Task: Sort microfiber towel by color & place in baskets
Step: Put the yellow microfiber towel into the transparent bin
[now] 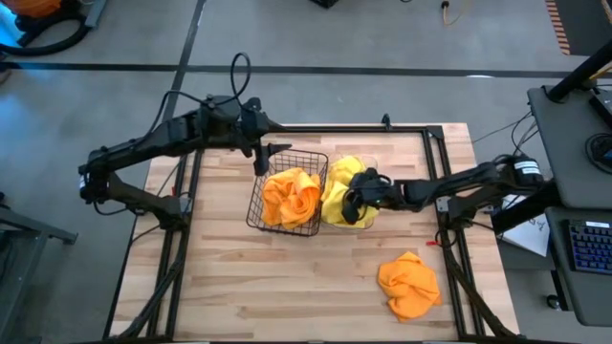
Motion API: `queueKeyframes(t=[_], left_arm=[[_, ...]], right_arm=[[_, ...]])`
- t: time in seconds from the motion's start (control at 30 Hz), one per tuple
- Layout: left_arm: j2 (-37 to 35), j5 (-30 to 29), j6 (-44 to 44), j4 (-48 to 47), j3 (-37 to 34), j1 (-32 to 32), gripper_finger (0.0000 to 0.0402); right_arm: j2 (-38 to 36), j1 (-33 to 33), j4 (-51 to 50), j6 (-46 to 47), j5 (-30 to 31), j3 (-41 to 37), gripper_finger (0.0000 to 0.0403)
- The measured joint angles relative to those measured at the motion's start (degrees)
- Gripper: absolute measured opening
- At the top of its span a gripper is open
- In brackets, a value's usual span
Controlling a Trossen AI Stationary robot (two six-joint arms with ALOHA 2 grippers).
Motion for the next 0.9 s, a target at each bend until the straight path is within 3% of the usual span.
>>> queueKeyframes(t=[0.2, 0.4, 0.63, 0.9], left_arm=[[0.77, 0.02, -0.54, 0.06, -0.58, -0.55, 0.0190], [0.19, 0.10, -1.09, 4.00, -6.03, -2.90, 0.0190], [-3.56, -0.12, -4.00, 12.53, -14.67, -7.14, 0.0190], [-9.20, -3.16, -6.24, 19.58, -23.05, -11.44, 0.0190]], right_arm=[[0.58, 0.00, -0.31, 0.02, 0.16, 0.00, 0.0034], [-4.24, 0.00, -4.16, 2.13, 0.10, 0.04, 0.0121], [-11.97, 0.00, -13.61, 6.12, -5.59, 0.04, 0.0208], [-19.93, 0.00, -17.33, 7.17, -6.04, 0.04, 0.0221]])
